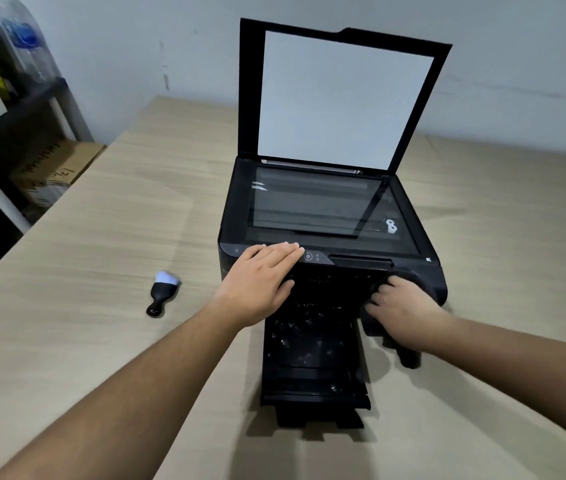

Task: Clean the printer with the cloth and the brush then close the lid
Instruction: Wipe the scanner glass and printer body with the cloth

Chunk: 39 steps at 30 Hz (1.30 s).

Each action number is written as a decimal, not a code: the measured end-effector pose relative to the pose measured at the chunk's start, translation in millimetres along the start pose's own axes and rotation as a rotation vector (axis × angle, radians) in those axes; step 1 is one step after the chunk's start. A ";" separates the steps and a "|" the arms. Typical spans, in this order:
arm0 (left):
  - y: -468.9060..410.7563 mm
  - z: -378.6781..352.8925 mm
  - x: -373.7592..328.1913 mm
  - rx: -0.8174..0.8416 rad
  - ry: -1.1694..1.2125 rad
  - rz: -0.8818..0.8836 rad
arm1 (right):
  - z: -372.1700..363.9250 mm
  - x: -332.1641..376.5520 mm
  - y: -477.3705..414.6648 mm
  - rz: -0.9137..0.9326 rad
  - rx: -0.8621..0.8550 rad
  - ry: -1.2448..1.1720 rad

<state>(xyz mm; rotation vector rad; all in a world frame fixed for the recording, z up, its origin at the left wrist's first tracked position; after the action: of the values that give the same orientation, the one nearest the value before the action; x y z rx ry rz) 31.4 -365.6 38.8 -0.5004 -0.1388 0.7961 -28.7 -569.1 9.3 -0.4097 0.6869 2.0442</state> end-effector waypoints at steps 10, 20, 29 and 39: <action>0.8 1.7 -1.4 0.026 -0.004 -0.001 | -17.7 23.7 4.8 0.020 0.098 0.053; 0.2 2.6 -1.2 0.016 -0.016 -0.005 | -33.8 38.1 -10.5 0.017 0.148 0.041; 1.1 1.3 -1.7 0.006 -0.028 -0.007 | 19.9 -11.9 23.9 -0.132 -0.316 0.046; 2.9 -1.8 -0.4 0.003 -0.050 0.004 | -42.8 42.1 -20.4 -0.024 0.131 0.060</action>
<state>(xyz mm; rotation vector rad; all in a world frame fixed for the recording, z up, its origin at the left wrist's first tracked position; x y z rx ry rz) 29.8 -364.9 35.9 -0.4778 -0.1832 0.8131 -32.7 -558.7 -53.2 -0.4022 0.8438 1.9581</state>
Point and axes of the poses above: each hand's wrist, its own y-axis away from the middle knuckle, its own z-axis out of the back of the hand, x = y × z, the point moved 6 cm from there along -y, towards the middle knuckle, and after that the axes turned 10 degrees about -x, right-handed, at the moved point
